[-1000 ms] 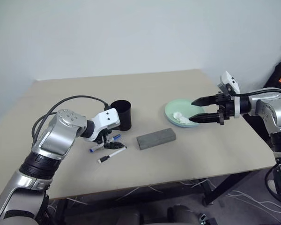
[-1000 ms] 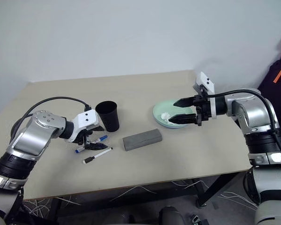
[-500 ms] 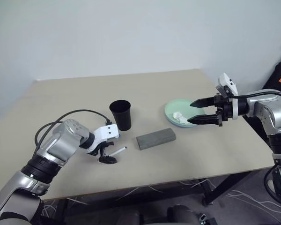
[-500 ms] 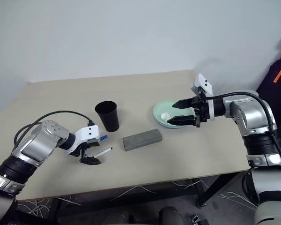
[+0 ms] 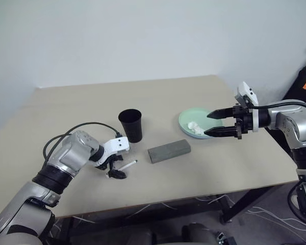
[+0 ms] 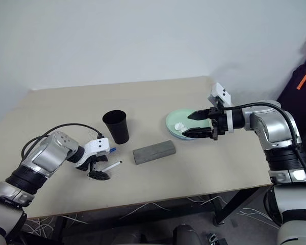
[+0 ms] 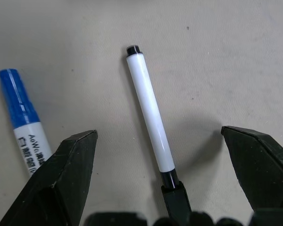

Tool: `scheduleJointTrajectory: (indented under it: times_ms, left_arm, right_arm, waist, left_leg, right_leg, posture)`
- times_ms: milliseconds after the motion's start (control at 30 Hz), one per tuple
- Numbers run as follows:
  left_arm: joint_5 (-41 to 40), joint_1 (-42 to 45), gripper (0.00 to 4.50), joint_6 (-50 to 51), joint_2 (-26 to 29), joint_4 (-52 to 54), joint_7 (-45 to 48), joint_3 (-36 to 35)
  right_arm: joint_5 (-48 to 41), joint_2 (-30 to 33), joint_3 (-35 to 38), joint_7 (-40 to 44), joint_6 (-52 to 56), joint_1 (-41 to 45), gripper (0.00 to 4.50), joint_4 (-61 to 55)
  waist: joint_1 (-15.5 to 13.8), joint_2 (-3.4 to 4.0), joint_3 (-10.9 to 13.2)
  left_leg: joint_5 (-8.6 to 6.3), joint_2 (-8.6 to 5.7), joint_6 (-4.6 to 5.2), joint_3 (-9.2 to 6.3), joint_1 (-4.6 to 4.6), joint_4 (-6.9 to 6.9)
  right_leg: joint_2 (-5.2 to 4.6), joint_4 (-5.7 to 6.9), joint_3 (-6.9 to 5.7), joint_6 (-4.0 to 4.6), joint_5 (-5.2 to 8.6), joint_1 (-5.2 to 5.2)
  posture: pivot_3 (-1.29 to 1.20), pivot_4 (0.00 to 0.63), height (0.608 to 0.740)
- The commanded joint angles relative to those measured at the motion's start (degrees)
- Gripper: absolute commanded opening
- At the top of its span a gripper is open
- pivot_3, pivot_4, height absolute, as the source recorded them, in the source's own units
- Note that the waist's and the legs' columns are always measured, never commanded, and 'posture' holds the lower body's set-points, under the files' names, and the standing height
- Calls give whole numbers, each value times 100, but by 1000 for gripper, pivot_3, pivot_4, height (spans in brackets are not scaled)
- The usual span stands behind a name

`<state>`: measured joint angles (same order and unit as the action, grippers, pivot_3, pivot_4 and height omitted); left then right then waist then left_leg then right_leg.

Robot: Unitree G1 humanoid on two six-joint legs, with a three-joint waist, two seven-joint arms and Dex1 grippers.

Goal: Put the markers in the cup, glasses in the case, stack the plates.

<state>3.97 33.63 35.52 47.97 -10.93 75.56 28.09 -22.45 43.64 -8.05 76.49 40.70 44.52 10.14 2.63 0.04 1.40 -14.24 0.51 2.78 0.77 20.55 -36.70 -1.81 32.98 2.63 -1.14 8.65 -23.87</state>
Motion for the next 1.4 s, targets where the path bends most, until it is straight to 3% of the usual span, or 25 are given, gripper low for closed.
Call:
scheduleJointTrajectory:
  times_ms: [33,100,167,533,867,1100,1233,1400]
  left_arm:
    - [119,167,4479,-77,-37,-6,83,46]
    - [122,163,4479,-79,-62,-11,129,77]
    - [122,155,3978,-62,-78,-1,182,85]
    - [169,105,82,-26,-78,44,314,108]
    - [-48,-15,28,-185,-117,334,335,-173]
    - [-1591,403,28,211,-769,876,327,-1492]
    - [-2006,981,28,212,-1249,366,-276,-2195]
    - [-2091,1612,28,-475,-1704,-642,-1283,-2947]
  right_arm:
    - [-78,33,150,20,-37,151,4500,-113]
    - [-82,35,153,17,-32,147,4500,-122]
    - [-86,37,157,13,-26,142,4500,-133]
    - [-84,37,163,3,-26,138,4500,-128]
    - [-69,26,149,26,-64,173,4500,-75]
    - [-82,18,145,34,-51,164,4500,-94]
    - [-87,13,143,34,-40,182,4500,-102]
    - [-96,17,153,33,-30,194,4500,-117]
  waist:
    - [-2,0,0]
    - [-6,0,0]
    - [-3,0,0]
    - [-1,0,0]
    - [0,0,0]
    - [-63,-3,1]
    - [-72,-3,1]
    - [-50,-1,0]
  left_leg:
    - [0,0,0,0,0,0]
    - [0,0,0,-1,0,-2]
    - [0,0,0,0,0,-3]
    - [0,0,0,0,-1,1]
    - [0,0,0,0,-1,1]
    - [0,0,0,0,10,-11]
    - [1,0,1,-3,4,-14]
    - [0,1,1,-2,-9,-9]
  right_leg:
    - [0,0,0,0,0,0]
    - [0,1,0,0,0,1]
    - [0,0,0,0,0,1]
    - [0,0,1,0,0,0]
    - [0,1,1,0,0,0]
    - [-2,-4,0,0,0,-1]
    - [-1,-3,-4,-1,-1,6]
    - [3,-2,-4,-4,-2,13]
  posture:
    - [0,0,732]
    - [0,0,732]
    - [0,0,732]
    - [0,0,732]
    - [0,0,732]
    - [0,0,732]
    - [0,0,732]
    - [0,0,732]
